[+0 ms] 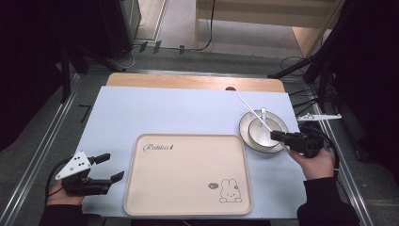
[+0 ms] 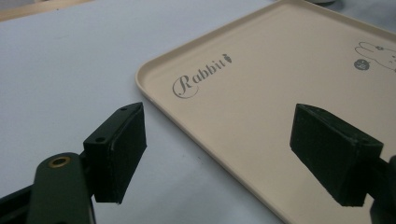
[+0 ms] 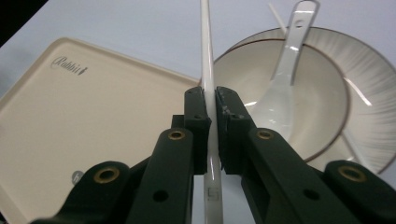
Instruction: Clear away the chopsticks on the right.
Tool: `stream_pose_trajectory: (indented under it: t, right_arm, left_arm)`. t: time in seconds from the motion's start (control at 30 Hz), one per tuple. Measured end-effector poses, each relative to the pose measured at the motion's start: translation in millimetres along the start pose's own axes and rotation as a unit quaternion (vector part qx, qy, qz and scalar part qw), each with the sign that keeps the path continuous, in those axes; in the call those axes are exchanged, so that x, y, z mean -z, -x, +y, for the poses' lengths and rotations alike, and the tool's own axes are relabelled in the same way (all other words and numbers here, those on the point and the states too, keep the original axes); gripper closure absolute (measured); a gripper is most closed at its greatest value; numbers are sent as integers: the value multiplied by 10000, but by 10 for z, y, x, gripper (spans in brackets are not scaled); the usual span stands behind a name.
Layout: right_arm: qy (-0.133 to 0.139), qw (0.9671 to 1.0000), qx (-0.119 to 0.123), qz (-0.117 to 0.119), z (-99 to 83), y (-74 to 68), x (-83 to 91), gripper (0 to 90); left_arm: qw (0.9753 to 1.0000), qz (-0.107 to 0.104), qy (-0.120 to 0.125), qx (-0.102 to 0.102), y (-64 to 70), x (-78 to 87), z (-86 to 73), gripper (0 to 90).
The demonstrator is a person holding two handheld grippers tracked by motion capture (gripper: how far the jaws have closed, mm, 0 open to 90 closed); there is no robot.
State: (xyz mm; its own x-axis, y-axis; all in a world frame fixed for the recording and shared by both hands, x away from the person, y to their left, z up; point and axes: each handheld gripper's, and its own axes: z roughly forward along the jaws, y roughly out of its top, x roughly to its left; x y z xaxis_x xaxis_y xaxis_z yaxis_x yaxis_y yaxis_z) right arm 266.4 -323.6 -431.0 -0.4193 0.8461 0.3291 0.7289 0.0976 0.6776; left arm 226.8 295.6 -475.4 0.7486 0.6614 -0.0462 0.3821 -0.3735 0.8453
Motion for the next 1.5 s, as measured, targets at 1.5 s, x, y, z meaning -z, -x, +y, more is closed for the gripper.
stream_pose_trajectory:
  t: [1.5]
  right_arm:
    - [-1273, 9916, 2, -223, -845, -999, -921, 837]
  left_arm:
    - [10000, -13, -3, -32, 5, -15, 12, 192]
